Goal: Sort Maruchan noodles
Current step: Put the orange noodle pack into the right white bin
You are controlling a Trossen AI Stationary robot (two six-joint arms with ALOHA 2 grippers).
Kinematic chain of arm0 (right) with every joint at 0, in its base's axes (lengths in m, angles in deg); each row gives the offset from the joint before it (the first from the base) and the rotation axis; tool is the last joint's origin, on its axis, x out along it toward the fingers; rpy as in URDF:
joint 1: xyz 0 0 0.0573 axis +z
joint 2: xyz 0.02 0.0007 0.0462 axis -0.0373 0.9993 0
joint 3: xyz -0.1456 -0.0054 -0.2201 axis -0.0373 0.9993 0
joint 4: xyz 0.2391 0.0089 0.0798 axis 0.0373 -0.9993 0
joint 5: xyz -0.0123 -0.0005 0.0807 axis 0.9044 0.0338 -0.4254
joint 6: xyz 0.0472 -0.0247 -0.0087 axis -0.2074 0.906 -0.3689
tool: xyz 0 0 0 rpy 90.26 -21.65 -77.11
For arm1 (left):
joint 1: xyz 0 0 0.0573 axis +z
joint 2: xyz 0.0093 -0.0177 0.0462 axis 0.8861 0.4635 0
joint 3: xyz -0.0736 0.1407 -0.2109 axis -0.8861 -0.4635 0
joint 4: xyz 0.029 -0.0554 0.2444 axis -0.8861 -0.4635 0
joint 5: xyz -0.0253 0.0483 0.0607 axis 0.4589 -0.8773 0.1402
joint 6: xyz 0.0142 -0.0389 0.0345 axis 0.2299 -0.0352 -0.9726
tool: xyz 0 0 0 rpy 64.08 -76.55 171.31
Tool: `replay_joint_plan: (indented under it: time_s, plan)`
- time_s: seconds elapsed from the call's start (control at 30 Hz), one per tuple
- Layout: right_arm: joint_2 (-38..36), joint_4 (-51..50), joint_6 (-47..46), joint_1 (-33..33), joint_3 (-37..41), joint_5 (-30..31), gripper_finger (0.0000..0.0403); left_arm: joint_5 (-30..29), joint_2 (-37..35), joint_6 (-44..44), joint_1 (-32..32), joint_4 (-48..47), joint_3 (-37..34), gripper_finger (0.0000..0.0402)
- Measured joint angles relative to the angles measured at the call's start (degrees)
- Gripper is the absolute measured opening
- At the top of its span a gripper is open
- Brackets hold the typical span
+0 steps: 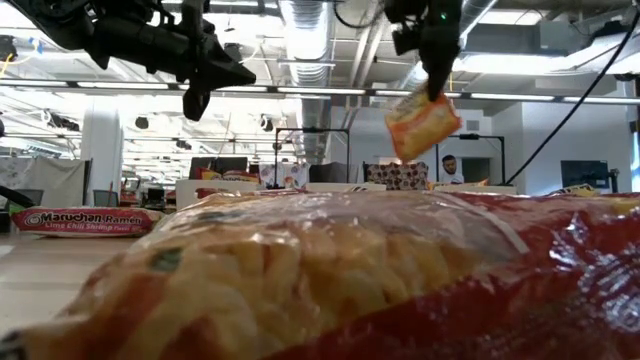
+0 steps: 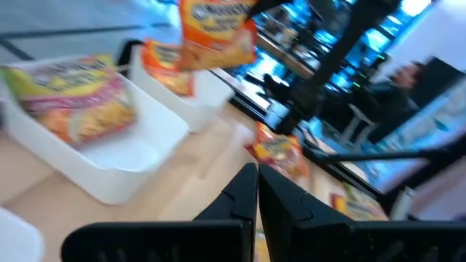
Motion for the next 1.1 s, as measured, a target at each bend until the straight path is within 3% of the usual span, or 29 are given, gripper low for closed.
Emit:
replay_joint_plan:
  time_s: [0.33, 0.8, 1.1]
  plan:
    - [0.08, 3.22, 7.08, -9.61, 9.63, -0.15, 0.0004, -9.50, 0.00, -0.02, 0.00, 0.00, 0.00, 0.0000]
    - [0.13, 17.08, 15.01, -17.22, 20.74, -2.25, 0.0006, -14.34, 0.00, 0.39, 0.00, 0.00, 0.00, 0.0000]
    - [0.85, 20.42, 16.86, -17.64, 21.78, -1.30, 0.0020, -14.43, 0.00, 0.42, 1.09, 0.00, 0.00, 0.0000]
